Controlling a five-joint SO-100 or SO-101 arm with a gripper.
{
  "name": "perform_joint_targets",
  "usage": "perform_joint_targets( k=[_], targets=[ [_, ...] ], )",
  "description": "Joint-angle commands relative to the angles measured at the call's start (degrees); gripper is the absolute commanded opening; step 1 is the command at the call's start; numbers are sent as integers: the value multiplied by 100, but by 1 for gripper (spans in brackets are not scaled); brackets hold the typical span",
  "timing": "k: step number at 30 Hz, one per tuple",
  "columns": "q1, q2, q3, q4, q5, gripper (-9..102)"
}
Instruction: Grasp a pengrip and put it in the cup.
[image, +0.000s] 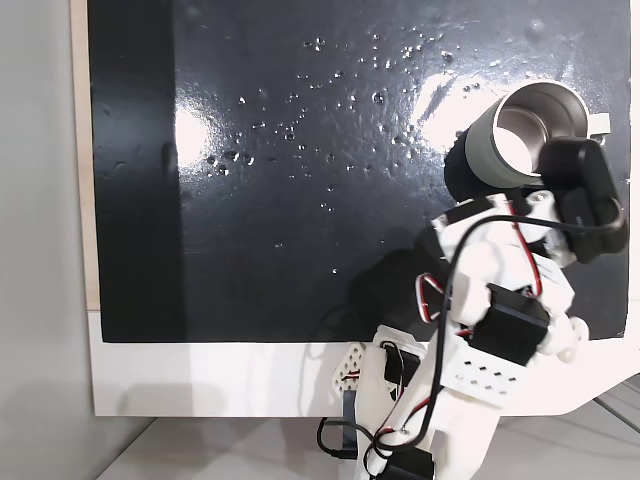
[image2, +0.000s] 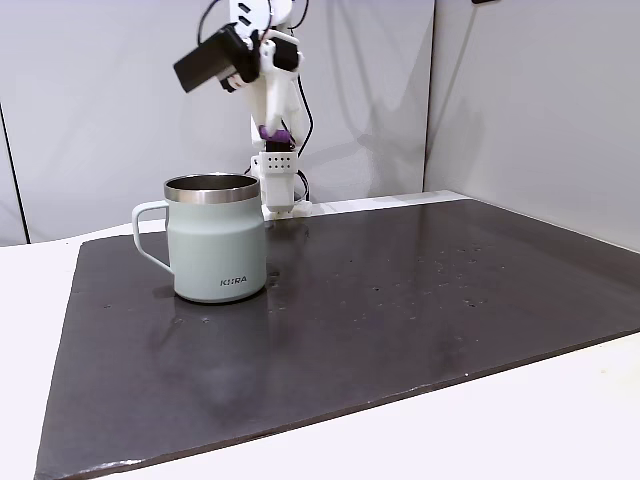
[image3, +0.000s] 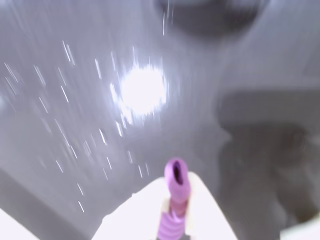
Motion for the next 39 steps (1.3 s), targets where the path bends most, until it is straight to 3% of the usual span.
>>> perform_joint_targets(
  k=[1, 13, 31, 37, 39],
  targets=[
    [633, 220, -343, -633, -272, 0],
    [1406, -519, -360, -2549, -457, 0],
    [738, -949, -343, -3445, -44, 0],
    [756, -984, -316, -3445, -167, 22],
    [773, -993, -316, -3445, -167, 24]
  ],
)
